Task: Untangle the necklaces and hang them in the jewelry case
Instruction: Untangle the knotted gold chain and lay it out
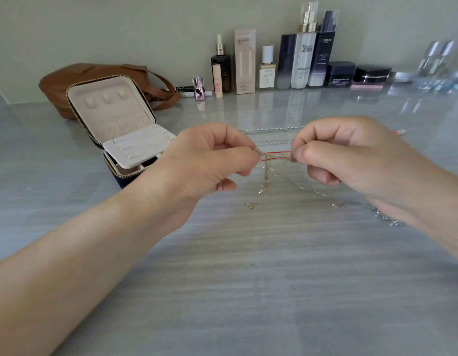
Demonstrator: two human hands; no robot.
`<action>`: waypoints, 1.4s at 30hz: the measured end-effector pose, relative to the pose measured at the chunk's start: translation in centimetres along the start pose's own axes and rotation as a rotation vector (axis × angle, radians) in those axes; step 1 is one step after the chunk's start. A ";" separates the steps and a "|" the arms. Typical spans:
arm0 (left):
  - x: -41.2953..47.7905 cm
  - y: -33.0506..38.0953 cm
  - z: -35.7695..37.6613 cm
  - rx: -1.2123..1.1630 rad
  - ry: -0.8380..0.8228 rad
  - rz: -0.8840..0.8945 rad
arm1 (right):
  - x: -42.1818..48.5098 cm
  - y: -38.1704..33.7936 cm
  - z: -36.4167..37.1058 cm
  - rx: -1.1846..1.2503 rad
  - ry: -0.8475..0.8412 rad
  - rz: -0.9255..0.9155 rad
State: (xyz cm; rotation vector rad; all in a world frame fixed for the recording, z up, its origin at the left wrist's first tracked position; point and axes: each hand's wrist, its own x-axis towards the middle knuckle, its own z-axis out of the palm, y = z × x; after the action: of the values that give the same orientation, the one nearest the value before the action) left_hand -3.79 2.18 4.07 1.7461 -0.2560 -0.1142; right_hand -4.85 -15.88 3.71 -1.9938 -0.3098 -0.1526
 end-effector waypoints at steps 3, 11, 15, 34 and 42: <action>-0.1 0.1 0.0 -0.131 -0.028 -0.011 | -0.1 -0.2 0.0 0.018 -0.011 0.011; -0.1 -0.2 0.5 -0.127 -0.027 -0.013 | -0.3 -0.4 0.3 0.041 -0.032 0.016; 0.0 -0.4 0.6 -0.188 -0.068 -0.037 | -0.2 -0.3 0.4 0.047 -0.023 0.021; 0.7 -0.9 0.4 -0.405 -0.042 -0.196 | -0.1 0.4 0.3 0.010 -0.024 -0.010; 0.6 -1.0 0.5 -0.323 -0.098 -0.177 | 0.0 0.4 0.2 0.091 -0.016 -0.082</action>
State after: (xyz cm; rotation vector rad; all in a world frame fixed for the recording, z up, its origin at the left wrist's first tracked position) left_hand -3.17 1.72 3.04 1.4410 -0.1445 -0.3513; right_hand -4.73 -15.86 3.33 -1.8943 -0.4024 -0.1715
